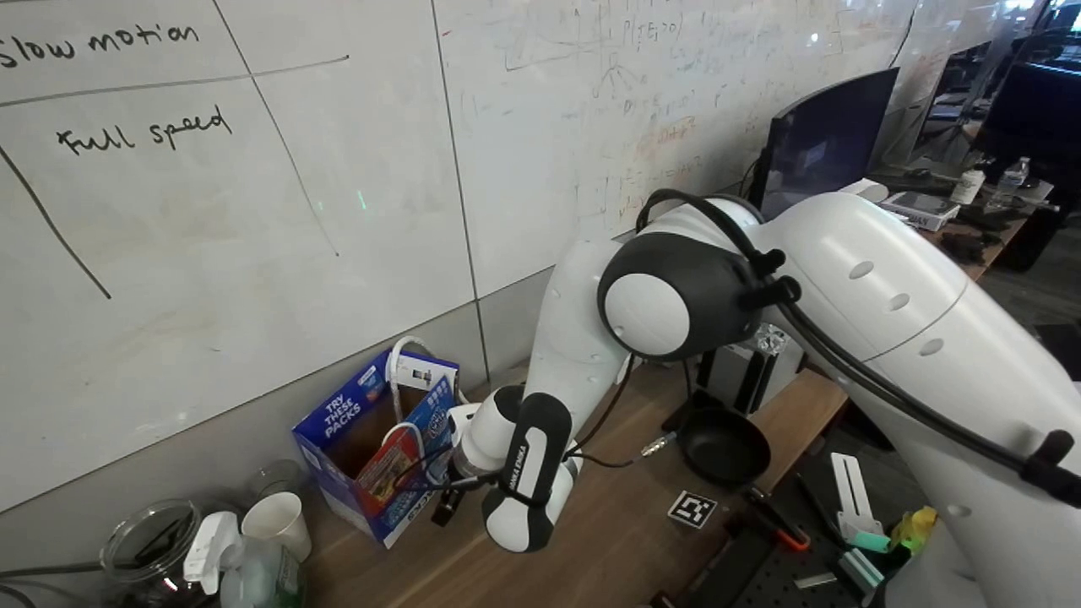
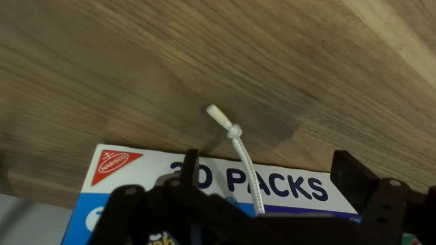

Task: Put the strings in the blue box

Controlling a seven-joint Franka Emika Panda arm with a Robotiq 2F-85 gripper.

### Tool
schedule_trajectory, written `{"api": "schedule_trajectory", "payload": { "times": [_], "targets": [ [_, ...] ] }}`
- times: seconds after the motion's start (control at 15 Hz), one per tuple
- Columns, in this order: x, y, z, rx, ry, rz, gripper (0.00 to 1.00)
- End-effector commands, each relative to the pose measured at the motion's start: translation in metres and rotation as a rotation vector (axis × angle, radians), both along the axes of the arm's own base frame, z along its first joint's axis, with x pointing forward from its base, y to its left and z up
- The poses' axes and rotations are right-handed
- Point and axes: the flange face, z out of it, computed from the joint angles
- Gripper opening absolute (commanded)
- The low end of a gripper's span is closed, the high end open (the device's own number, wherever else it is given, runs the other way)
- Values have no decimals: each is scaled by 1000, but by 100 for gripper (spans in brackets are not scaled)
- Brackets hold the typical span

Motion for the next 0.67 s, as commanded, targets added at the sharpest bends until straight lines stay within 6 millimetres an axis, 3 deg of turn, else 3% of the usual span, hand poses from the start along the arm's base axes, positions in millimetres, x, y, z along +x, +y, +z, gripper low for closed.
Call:
{"api": "schedule_trajectory", "payload": {
  "times": [0.0,0.6],
  "targets": [
    [9,3,-2,11,-43,7,100],
    [15,3,-7,14,-46,-2,100]
  ]
}}
